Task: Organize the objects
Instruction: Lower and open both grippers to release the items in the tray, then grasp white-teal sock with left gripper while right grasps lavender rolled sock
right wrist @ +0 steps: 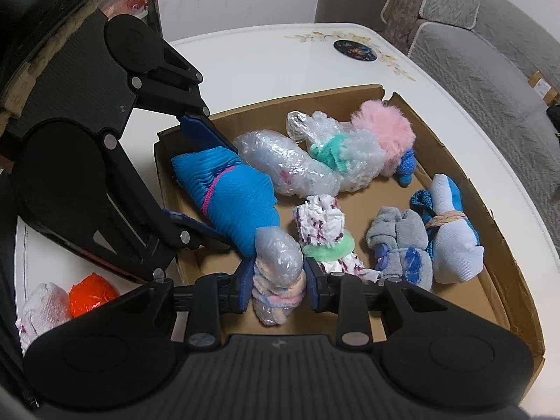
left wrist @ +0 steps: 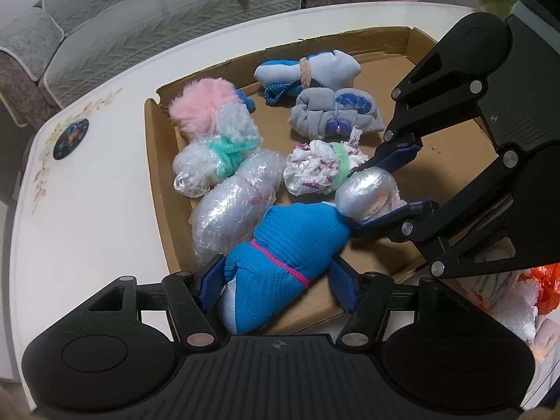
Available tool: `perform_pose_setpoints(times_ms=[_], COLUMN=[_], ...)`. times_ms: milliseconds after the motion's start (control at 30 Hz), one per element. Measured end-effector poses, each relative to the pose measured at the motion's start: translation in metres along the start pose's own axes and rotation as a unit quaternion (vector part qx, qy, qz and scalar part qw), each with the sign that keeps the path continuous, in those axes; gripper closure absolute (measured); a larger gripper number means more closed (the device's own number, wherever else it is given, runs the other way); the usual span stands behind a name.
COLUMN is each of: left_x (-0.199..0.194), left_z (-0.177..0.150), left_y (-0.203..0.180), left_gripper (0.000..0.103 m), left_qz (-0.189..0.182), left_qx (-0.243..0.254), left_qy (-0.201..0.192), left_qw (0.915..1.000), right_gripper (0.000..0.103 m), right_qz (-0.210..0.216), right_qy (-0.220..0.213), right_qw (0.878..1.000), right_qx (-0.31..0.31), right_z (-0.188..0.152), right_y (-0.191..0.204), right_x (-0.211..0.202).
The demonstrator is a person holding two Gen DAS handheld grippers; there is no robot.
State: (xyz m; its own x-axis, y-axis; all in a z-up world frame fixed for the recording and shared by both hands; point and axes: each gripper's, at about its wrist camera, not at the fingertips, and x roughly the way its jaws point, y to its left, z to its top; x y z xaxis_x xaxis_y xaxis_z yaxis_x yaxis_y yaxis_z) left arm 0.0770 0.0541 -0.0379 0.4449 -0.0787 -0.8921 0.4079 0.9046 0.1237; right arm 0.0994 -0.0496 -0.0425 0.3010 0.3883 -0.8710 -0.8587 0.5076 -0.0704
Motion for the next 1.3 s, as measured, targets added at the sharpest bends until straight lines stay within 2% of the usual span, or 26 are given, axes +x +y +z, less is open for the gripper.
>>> perform_pose_setpoints(times_ms=[100, 133, 233, 600, 733, 1000, 1167, 1300], left_x=[-0.003, -0.005, -0.011, -0.025, -0.033, -0.054, -0.08, -0.101], left_z=[0.0, 0.0, 0.001, -0.003, -0.006, -0.021, -0.042, -0.075], left_y=[-0.002, -0.002, -0.002, -0.002, -0.001, 0.007, 0.006, 0.0], left_gripper=[0.029, 0.023, 0.016, 0.015, 0.012, 0.009, 0.007, 0.006], left_qz=[0.004, 0.011, 0.004, 0.004, 0.01, 0.015, 0.011, 0.002], left_qx=[-0.001, 0.0, -0.003, -0.008, -0.011, -0.034, -0.051, -0.07], left_qy=[0.001, -0.001, -0.01, -0.023, -0.031, -0.05, -0.085, -0.112], left_qw=[1.0, 0.9999, 0.9999, 0.9997, 0.9994, 0.9981, 0.995, 0.9913], right_gripper=[0.075, 0.075, 0.074, 0.07, 0.07, 0.069, 0.066, 0.065], right_qz=[0.001, 0.0, -0.001, -0.004, -0.006, -0.016, -0.031, -0.043], right_qy=[0.001, 0.001, 0.001, -0.005, -0.011, -0.04, -0.07, -0.104], right_qw=[1.0, 1.0, 1.0, 1.0, 1.0, 0.999, 0.997, 0.993], right_qx=[0.002, 0.001, 0.002, -0.004, -0.004, 0.005, 0.014, 0.033], right_z=[-0.001, -0.001, -0.001, 0.0, 0.0, -0.004, -0.017, -0.047], right_y=[-0.001, -0.001, -0.002, 0.001, 0.002, 0.005, 0.01, 0.02], right_x=[-0.001, -0.002, -0.005, -0.013, -0.017, -0.038, -0.066, -0.095])
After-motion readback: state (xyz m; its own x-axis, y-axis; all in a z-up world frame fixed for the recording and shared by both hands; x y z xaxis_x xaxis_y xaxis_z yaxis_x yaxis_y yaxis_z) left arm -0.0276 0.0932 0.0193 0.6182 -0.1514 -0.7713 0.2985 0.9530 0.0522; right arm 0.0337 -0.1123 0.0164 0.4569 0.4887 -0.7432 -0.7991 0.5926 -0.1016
